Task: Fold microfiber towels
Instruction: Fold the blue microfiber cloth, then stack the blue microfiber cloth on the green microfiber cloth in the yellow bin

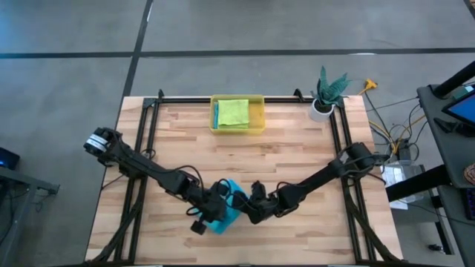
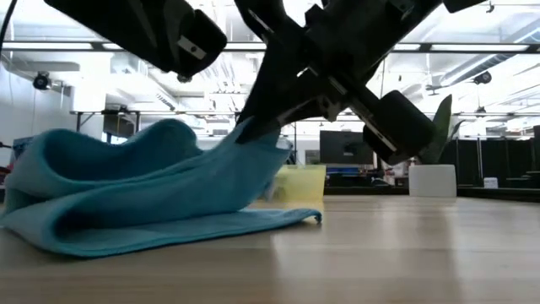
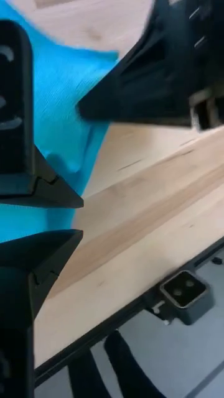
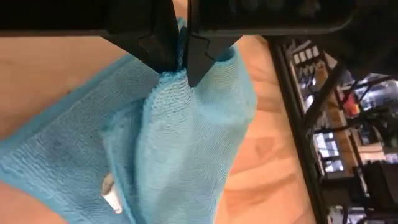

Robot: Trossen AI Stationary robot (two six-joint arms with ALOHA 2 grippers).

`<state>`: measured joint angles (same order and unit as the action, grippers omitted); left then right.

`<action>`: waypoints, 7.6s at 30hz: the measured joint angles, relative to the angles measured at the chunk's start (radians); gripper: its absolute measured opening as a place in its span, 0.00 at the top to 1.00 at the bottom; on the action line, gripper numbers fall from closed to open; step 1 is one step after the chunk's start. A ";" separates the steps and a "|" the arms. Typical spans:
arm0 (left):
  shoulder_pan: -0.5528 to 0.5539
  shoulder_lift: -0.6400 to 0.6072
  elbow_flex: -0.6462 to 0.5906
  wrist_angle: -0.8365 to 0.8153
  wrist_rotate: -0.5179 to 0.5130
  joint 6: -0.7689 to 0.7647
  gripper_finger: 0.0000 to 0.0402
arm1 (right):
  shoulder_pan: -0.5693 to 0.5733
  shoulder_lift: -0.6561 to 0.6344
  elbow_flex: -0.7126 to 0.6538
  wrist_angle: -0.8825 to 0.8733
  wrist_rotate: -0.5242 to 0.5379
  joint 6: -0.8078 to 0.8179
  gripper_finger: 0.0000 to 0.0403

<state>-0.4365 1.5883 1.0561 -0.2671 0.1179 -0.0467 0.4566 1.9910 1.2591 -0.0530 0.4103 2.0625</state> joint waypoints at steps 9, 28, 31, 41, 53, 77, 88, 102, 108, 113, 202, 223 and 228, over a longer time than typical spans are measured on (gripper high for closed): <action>-0.004 0.011 -0.051 -0.015 -0.001 0.000 0.87 | -0.014 -0.059 -0.007 -0.021 0.039 -0.154 0.98; -0.008 -0.185 -0.074 -0.108 -0.244 -0.127 0.87 | -0.029 -0.108 0.004 -0.122 0.038 -0.569 0.98; -0.008 -0.170 -0.105 -0.107 -0.242 -0.145 0.87 | -0.039 -0.108 0.014 -0.261 0.037 -0.457 0.98; -0.009 -0.049 -0.180 0.091 -0.198 -0.180 0.87 | -0.051 -0.107 0.016 -0.234 0.063 -0.605 0.98; -0.012 0.175 -0.167 0.213 -0.056 -0.203 0.87 | -0.077 -0.107 0.017 -0.359 0.062 -0.547 0.98; -0.019 0.045 -0.163 0.265 -0.053 -0.150 0.87 | -0.100 -0.107 -0.005 -0.467 -0.089 -0.526 0.69; -0.011 0.041 -0.162 0.260 -0.067 -0.151 0.87 | -0.102 -0.183 -0.005 -0.592 -0.019 -0.518 0.34; 0.028 -0.098 -0.165 0.133 -0.126 -0.103 0.87 | -0.116 -0.202 -0.052 -0.640 -0.241 -0.015 0.41; 0.084 -0.259 -0.175 -0.033 -0.256 -0.042 0.87 | -0.135 -0.201 -0.054 -0.510 -0.252 0.006 0.45; 0.150 -0.381 -0.178 -0.153 -0.311 -0.043 0.87 | -0.144 -0.166 -0.059 -0.369 -0.284 0.005 0.45; 0.247 -0.765 -0.052 -0.643 -0.225 -0.192 0.87 | -0.033 0.337 0.426 -0.479 -0.100 0.194 0.53; 0.246 -0.794 -0.047 -0.669 -0.333 -0.170 0.87 | -0.062 0.205 0.408 -0.459 0.132 -0.027 0.97; 0.246 -0.815 -0.012 -0.646 -0.476 -0.048 0.87 | -0.102 0.059 0.413 -0.450 0.178 -0.240 0.98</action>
<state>-0.1902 0.7730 1.0439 -0.9133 -0.3585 -0.0946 0.3544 2.0501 1.6720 -0.5030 0.5886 1.8220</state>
